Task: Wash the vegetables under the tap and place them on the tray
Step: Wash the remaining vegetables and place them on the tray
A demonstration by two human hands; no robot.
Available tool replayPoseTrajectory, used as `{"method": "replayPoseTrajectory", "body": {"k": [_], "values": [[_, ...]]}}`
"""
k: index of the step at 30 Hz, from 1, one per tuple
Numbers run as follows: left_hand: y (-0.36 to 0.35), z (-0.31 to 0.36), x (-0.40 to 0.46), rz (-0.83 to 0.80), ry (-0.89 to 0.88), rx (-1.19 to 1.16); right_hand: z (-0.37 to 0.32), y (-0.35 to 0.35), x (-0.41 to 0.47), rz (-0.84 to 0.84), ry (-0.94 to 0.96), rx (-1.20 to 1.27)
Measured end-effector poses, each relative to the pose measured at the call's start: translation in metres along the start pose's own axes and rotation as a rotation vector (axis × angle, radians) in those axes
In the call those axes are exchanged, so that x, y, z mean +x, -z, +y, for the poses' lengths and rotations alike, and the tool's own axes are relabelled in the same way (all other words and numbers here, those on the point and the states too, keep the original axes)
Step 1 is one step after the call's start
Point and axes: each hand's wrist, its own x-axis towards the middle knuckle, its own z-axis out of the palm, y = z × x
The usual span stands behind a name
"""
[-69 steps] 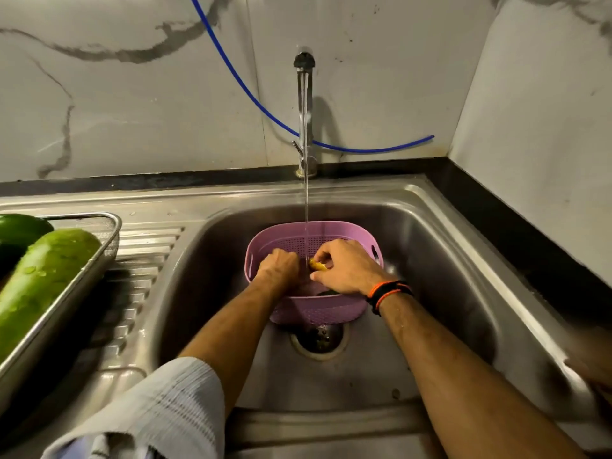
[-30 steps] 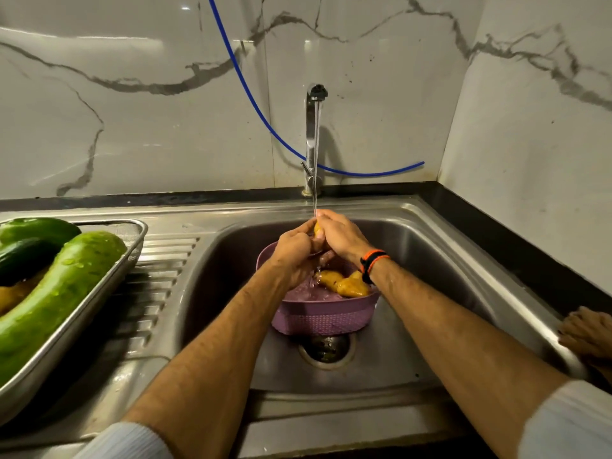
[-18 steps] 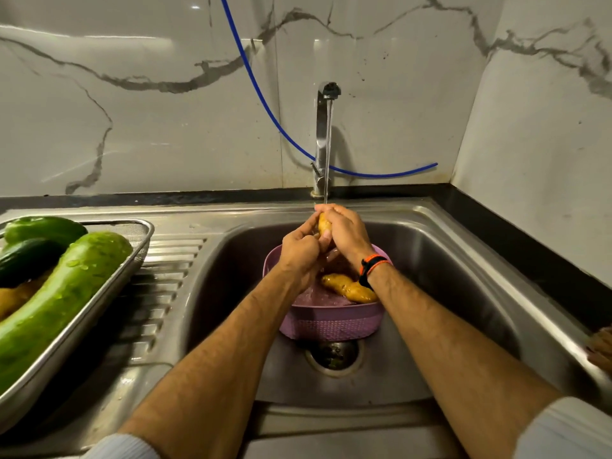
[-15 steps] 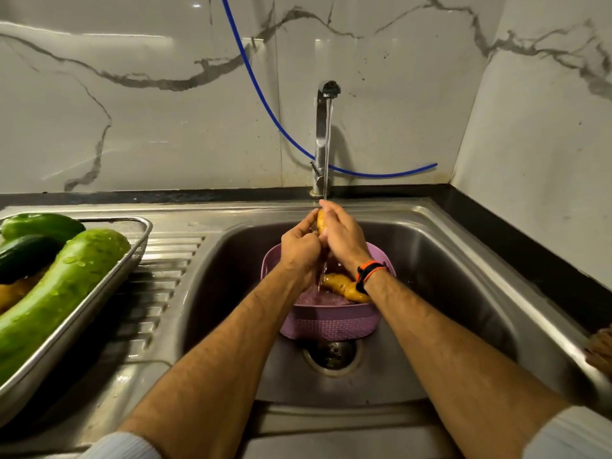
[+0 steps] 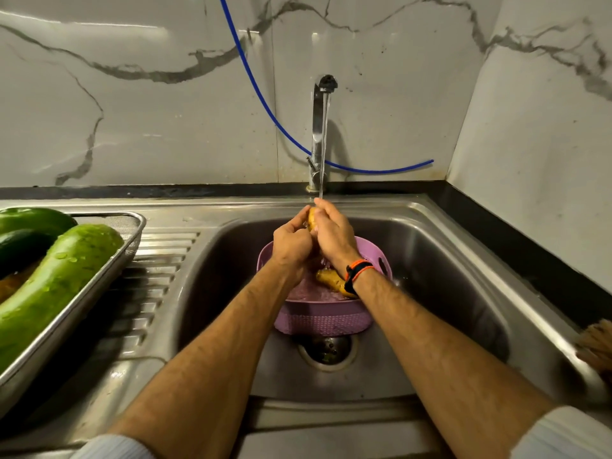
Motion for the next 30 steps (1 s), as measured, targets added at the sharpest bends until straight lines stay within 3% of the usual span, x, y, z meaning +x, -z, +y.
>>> {"method": "replayPoseTrajectory", "body": {"k": [4,11,16,20,25,30], "values": [[-0.001,-0.001,-0.009,-0.077,0.079,0.025,0.003,0.013,0.007,-0.009,-0.051,-0.012],[-0.001,-0.002,-0.005,0.045,-0.017,-0.035,-0.004,-0.004,0.0,0.004,0.065,-0.041],[0.0,-0.001,-0.004,-0.085,0.037,0.014,-0.006,0.01,0.016,-0.007,-0.046,0.038],[-0.005,-0.001,0.004,0.081,-0.041,0.043,0.003,-0.002,0.009,-0.012,0.082,-0.018],[0.002,0.002,-0.002,-0.078,0.045,0.082,-0.005,0.008,0.017,0.025,-0.099,0.062],[-0.004,-0.009,0.012,0.08,-0.057,0.142,0.002,0.002,0.009,0.008,0.001,0.03]]}}
